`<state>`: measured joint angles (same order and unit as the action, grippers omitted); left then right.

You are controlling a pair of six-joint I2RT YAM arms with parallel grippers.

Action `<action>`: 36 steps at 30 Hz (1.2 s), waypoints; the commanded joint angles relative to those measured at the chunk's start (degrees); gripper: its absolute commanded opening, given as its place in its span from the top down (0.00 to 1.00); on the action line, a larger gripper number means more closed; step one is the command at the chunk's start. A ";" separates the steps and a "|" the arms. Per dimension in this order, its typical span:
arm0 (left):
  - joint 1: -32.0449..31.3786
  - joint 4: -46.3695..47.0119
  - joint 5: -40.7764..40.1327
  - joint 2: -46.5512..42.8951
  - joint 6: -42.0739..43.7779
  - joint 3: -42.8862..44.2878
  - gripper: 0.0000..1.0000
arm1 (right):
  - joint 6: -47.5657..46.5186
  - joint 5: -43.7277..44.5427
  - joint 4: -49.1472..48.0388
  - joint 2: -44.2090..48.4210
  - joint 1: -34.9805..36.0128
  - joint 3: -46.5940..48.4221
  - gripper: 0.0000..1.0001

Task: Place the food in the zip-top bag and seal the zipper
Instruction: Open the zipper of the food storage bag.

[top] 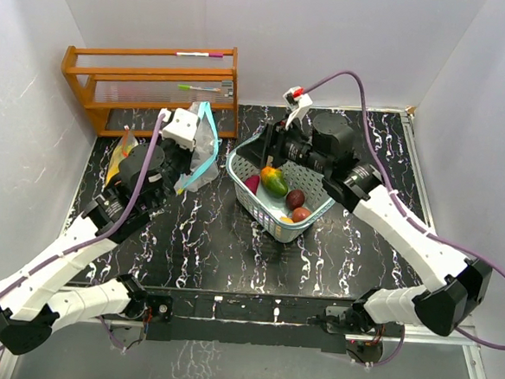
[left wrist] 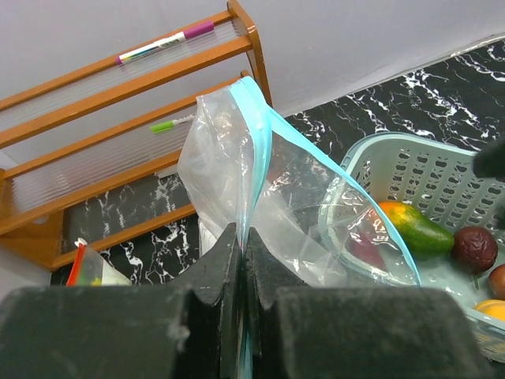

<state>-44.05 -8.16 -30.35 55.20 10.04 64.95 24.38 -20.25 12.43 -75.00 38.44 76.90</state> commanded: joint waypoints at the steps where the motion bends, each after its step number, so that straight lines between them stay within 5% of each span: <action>1: -0.07 1.35 1.06 -2.89 0.24 -1.43 1.00 | 3.64 3.02 -8.88 -2.81 1.58 4.47 0.43; 12: -0.07 2.08 2.48 -3.33 -0.38 -3.16 1.00 | 9.09 -2.81 -23.13 -7.01 5.27 1.04 0.42; 23: -0.08 2.68 5.66 -4.89 -2.24 -3.29 1.00 | 6.16 4.30 -16.15 -12.49 9.34 6.40 0.43; 25: -0.07 2.96 6.17 -5.34 -2.35 -3.49 1.00 | 5.68 5.75 -15.58 -12.83 9.93 6.84 0.55; 28: -0.07 2.55 5.16 -5.67 -1.66 -3.60 1.00 | 4.24 10.65 -11.42 -13.23 10.78 8.38 0.90; 31: -0.07 2.25 0.01 -6.24 0.29 -4.11 1.00 | 2.72 19.11 -5.49 -12.67 11.65 9.09 0.92; 36: -0.07 10.56 -23.45 -8.01 9.26 -7.36 1.00 | 2.93 35.01 2.60 -9.07 12.18 3.38 0.92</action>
<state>-44.10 -5.43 -34.24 49.50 11.27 59.96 28.47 -1.56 8.29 -88.40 50.50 83.00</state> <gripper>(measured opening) 0.012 0.083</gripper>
